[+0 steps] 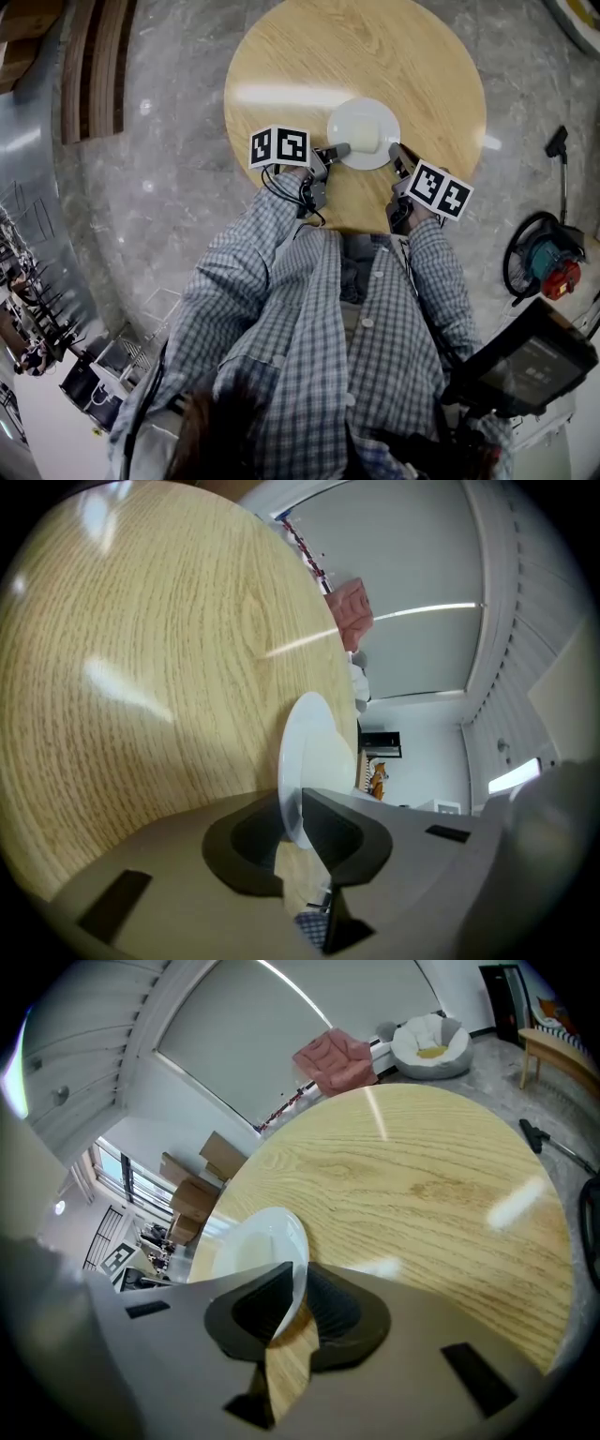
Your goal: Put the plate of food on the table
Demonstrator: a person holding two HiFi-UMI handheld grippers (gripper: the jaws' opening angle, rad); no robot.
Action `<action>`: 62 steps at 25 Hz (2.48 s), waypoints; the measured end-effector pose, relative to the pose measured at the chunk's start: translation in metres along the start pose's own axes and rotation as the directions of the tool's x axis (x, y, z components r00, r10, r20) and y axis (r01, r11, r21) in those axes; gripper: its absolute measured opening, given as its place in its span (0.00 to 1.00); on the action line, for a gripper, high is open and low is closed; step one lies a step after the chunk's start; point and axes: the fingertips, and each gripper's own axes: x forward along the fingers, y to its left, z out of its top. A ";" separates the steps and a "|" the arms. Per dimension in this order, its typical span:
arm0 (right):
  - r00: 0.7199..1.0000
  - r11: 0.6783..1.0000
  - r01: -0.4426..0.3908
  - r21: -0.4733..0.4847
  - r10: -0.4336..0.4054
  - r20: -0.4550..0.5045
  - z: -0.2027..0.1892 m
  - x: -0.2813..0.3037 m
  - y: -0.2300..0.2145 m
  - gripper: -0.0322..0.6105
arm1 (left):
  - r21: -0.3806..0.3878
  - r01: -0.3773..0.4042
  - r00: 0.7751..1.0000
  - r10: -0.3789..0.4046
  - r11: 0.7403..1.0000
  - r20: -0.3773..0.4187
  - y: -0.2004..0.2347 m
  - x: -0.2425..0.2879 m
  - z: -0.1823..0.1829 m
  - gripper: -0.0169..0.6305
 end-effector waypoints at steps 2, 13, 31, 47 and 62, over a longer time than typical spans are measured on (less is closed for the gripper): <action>1.000 1.000 0.014 -0.016 -0.014 0.005 0.002 0.000 0.000 0.13 | 0.030 -0.016 1.000 0.017 0.999 -0.017 0.000 0.001 -0.003 0.08; 0.999 0.997 0.039 -0.062 -0.038 0.011 0.010 0.001 -0.002 0.13 | 0.111 0.023 0.994 -0.011 0.993 -0.106 -0.010 0.004 -0.017 0.20; 0.996 0.976 0.093 -0.195 -0.092 0.017 0.017 0.002 -0.002 0.13 | 0.455 -0.011 0.932 0.174 0.891 -0.317 -0.010 0.007 -0.051 0.22; 0.995 0.965 0.103 -0.243 -0.100 0.023 0.021 0.003 -0.007 0.13 | 0.532 0.005 0.923 0.201 0.847 -0.328 -0.006 0.005 -0.056 0.22; 0.994 0.964 0.091 -0.250 -0.073 0.079 0.028 0.004 -0.006 0.13 | 0.515 -0.012 0.945 0.178 0.857 -0.274 -0.003 0.001 -0.049 0.21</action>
